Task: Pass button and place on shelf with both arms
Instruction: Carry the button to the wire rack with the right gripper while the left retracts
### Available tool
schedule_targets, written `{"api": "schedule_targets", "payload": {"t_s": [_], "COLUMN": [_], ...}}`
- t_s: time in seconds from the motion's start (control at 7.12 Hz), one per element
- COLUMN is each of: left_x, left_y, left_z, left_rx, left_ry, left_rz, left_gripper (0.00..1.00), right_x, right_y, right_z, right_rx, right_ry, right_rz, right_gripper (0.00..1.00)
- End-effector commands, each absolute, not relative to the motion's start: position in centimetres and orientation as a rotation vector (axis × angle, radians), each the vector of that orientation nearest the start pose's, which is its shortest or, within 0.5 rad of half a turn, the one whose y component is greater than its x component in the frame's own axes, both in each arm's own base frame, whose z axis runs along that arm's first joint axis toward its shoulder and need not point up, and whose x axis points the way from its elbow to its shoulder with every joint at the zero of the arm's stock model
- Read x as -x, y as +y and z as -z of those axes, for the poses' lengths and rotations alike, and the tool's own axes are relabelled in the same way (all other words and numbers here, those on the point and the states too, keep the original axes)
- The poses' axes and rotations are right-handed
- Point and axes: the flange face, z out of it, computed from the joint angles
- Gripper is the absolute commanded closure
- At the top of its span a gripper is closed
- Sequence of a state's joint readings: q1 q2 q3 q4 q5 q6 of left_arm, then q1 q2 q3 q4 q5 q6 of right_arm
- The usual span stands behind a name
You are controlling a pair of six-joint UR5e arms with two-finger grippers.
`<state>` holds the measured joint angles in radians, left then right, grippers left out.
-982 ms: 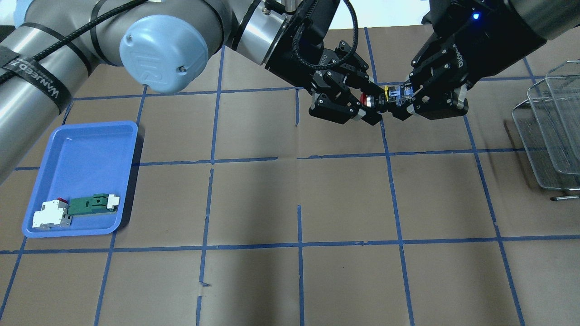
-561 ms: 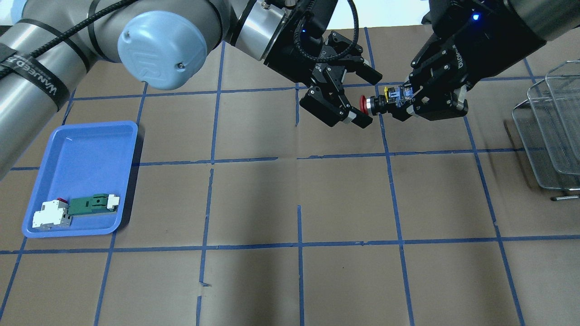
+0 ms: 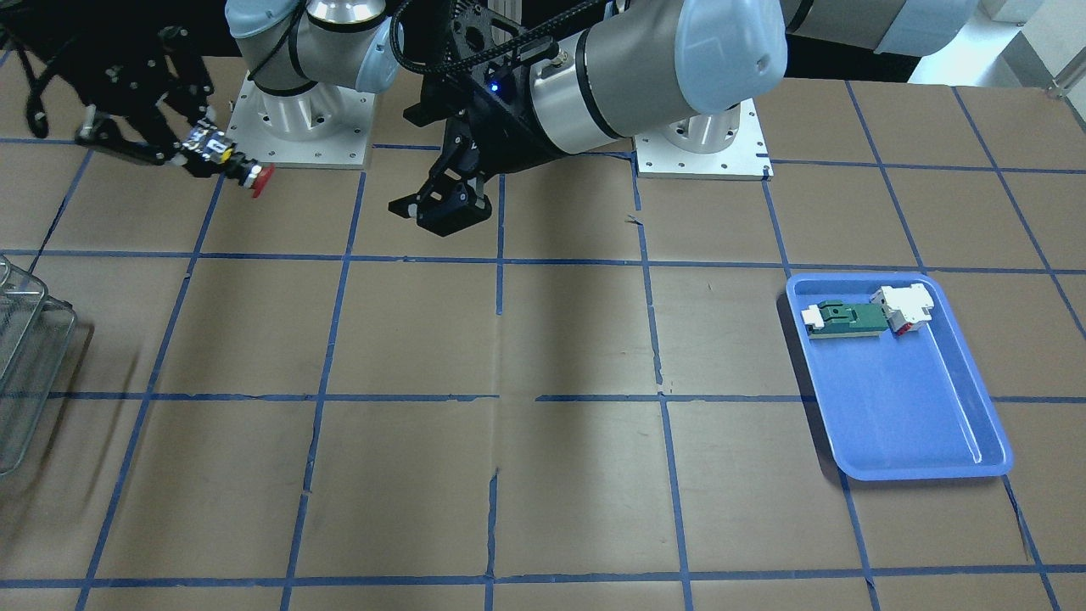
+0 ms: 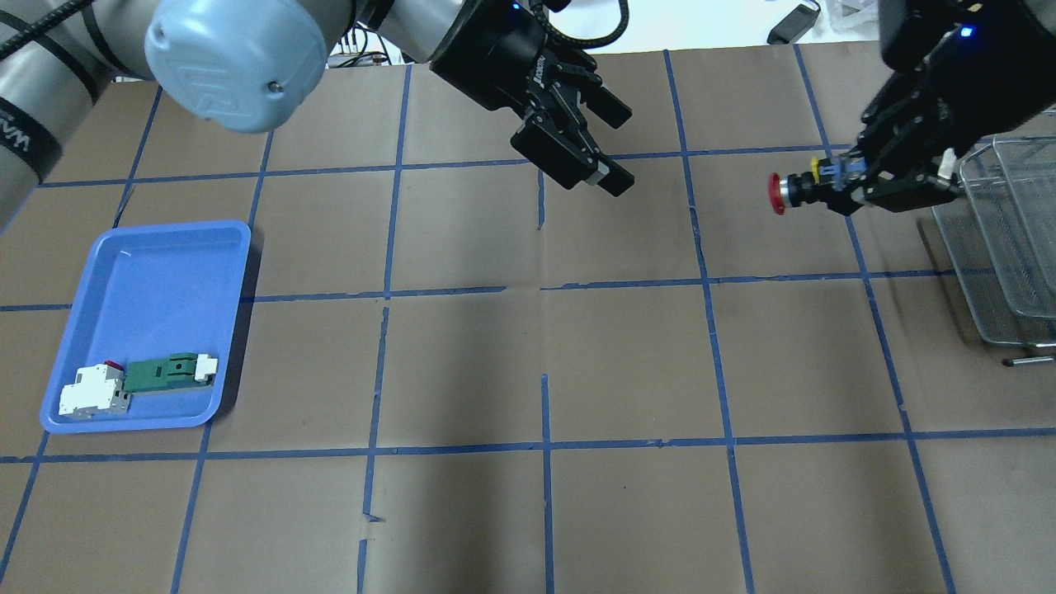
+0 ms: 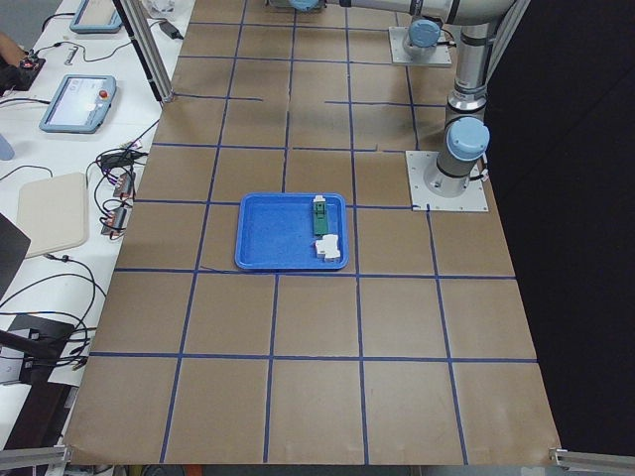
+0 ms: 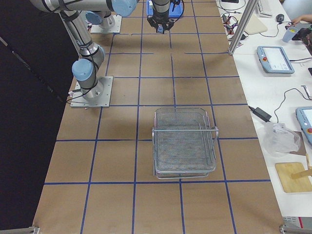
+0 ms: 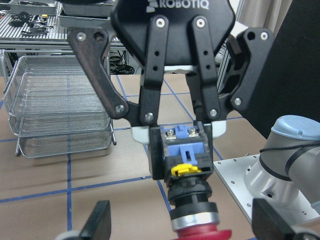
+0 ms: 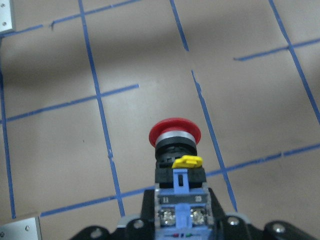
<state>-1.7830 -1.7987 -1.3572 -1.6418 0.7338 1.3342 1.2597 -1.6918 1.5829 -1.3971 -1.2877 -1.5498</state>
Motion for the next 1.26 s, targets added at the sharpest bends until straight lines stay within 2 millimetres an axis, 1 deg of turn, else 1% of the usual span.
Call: {"api": "schedule_targets", "payload": {"t_s": [0.0, 0.14, 0.28, 0.42, 0.56, 0.7, 0.84, 0.98, 1.12], "left_x": [28.3, 26.1, 24.8, 23.3, 21.2, 17.6, 14.9, 14.0, 13.3], "left_y": [-54.2, -54.9, -54.9, -55.1, -54.9, -54.6, -54.3, -53.5, -52.8], "left_z": [-49.7, -49.4, -49.5, -50.0, -50.2, -50.1, -50.6, -51.5, -52.2], "left_rx": [1.646, 1.661, 1.661, 1.617, 1.547, 1.443, 1.326, 1.226, 1.122], "left_ry": [-1.956, -2.038, -2.086, -2.127, -2.168, -2.236, -2.294, -2.375, -2.51], "left_rz": [-0.369, -0.331, -0.312, -0.318, -0.294, -0.198, -0.163, -0.128, -0.058], "left_gripper": [0.0, 0.0, 0.0, 0.0, 0.0, 0.0, 0.0, 0.0, 0.0], "right_x": [7.2, 9.1, 13.7, 19.0, 23.0, 24.8, 25.4, 27.0, 28.9], "right_y": [-50.6, -52.8, -53.4, -52.6, -52.7, -53.0, -53.3, -53.5, -53.6], "right_z": [-49.2, -47.4, -46.5, -45.1, -43.3, -41.7, -41.6, -40.7, -39.3], "right_rx": [1.689, 1.777, 1.779, 1.669, 1.6, 1.566, 1.562, 1.535, 1.507], "right_ry": [2.591, 2.594, 2.64, 2.688, 2.747, 2.763, 2.784, 2.824, 2.843], "right_rz": [0.14, 0.135, 0.163, 0.164, 0.172, 0.165, 0.18, 0.192, 0.197], "right_gripper": [1.0, 1.0, 1.0, 1.0, 1.0, 1.0, 1.0, 1.0, 1.0]}}
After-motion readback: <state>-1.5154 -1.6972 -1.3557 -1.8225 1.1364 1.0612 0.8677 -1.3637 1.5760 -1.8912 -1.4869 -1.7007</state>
